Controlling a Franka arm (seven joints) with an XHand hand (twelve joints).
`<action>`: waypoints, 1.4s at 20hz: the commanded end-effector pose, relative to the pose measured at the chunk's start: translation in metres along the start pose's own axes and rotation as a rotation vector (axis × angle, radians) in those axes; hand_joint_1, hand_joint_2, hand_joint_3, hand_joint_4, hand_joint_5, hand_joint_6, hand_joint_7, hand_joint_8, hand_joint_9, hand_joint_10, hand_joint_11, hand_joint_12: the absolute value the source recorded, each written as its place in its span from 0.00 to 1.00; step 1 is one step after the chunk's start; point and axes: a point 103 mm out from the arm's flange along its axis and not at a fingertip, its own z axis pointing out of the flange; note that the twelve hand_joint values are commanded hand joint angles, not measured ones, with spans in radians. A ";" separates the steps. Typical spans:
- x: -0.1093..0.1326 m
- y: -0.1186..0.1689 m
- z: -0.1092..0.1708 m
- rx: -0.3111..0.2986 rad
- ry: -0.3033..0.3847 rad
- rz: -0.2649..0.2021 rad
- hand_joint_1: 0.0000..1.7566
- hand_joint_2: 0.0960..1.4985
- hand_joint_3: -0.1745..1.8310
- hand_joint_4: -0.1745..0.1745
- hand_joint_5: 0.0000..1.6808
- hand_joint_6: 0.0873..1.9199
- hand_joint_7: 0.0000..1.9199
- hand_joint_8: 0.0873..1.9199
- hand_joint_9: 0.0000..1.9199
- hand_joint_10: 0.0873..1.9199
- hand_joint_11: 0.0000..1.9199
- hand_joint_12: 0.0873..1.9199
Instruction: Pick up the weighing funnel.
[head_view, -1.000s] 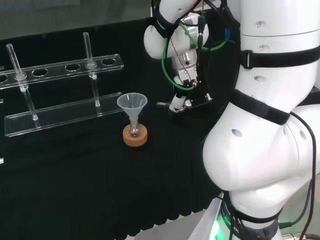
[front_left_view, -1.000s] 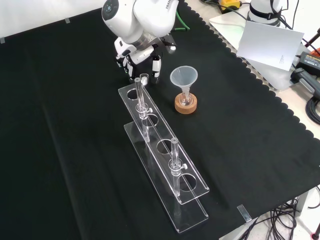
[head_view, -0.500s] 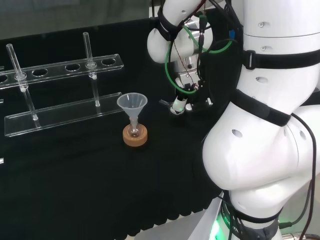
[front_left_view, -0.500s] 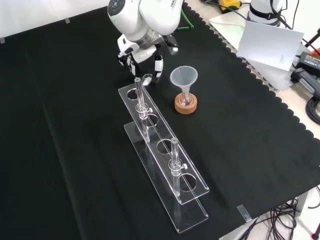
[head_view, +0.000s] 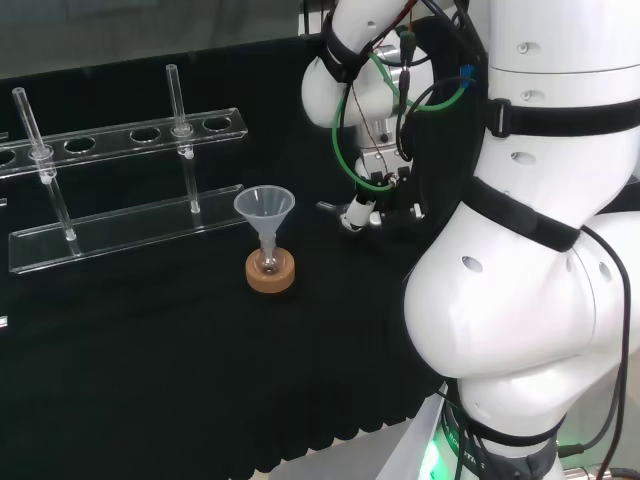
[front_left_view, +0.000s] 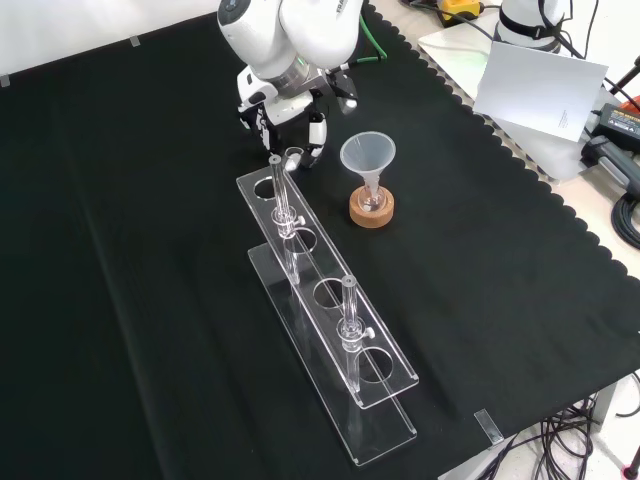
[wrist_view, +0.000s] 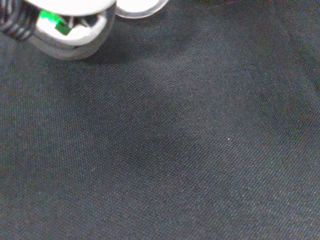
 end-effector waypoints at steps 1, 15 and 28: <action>-0.003 0.002 0.002 -0.004 0.020 0.030 0.53 0.30 0.35 1.00 0.68 0.18 0.67 0.06 0.48 0.10 0.00 0.71; -0.005 0.003 -0.013 -0.069 0.081 0.040 0.65 0.44 0.30 1.00 0.88 0.05 0.82 0.01 0.55 0.07 0.00 0.75; -0.013 -0.005 -0.031 -0.120 0.144 0.022 0.65 0.41 0.34 1.00 0.90 0.01 0.84 0.00 0.56 0.07 0.00 0.77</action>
